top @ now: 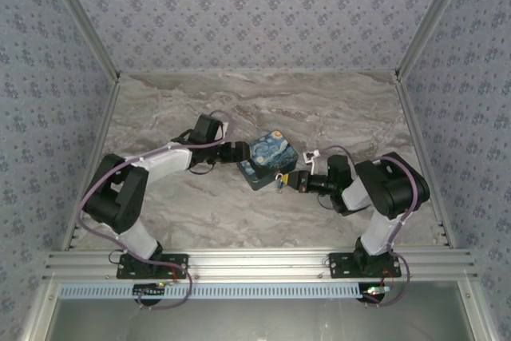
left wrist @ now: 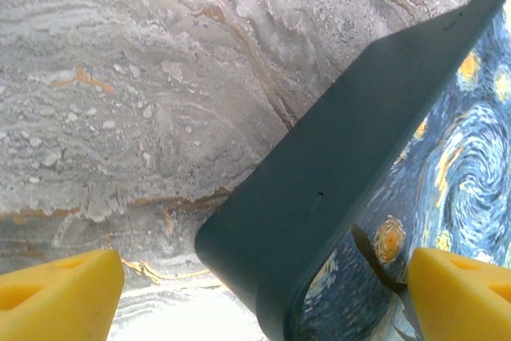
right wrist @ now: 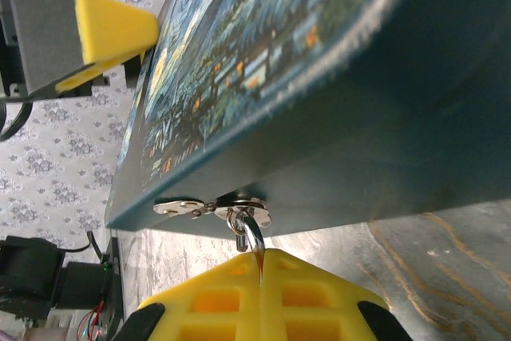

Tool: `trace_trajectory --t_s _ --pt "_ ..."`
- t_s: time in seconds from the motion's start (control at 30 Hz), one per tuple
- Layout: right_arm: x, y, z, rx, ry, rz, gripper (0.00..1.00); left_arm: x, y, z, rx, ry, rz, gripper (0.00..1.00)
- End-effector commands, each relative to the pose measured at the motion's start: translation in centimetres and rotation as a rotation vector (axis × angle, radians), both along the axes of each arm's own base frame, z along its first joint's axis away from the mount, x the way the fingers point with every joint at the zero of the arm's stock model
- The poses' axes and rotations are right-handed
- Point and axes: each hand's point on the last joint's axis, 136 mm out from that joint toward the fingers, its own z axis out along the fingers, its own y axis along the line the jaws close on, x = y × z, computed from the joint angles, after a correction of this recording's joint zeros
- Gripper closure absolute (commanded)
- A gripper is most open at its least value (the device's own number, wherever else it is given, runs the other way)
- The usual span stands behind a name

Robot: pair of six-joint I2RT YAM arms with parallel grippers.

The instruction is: Unlock the padlock with the key

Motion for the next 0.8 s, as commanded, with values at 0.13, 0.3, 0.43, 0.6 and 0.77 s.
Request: trace_trajectory --t_s 0.13,0.3,0.43,0.6,0.77 --pt "1.9 -1.1 1.5 0.026 -0.03 -0.099 1.0 -3.8 1.8 -3.9 0.112 0.13 0.032 0.09" --pt "2.6 -1.5 1.7 0.035 -0.015 -0.138 1.0 -4.1 1.3 -3.9 0.116 0.124 0.039 0.09" --pt "3.3 -1.9 1.8 0.037 -0.001 -0.172 1.0 -4.1 1.0 -3.9 0.11 0.118 0.044 0.08" --pt "4.4 -2.2 2.0 0.041 0.007 -0.211 1.0 -4.2 1.1 -3.9 0.111 0.115 0.047 0.08" --pt "5.4 -2.4 2.3 0.046 0.009 -0.235 1.0 -4.4 1.2 -4.0 0.112 0.114 0.048 0.08"
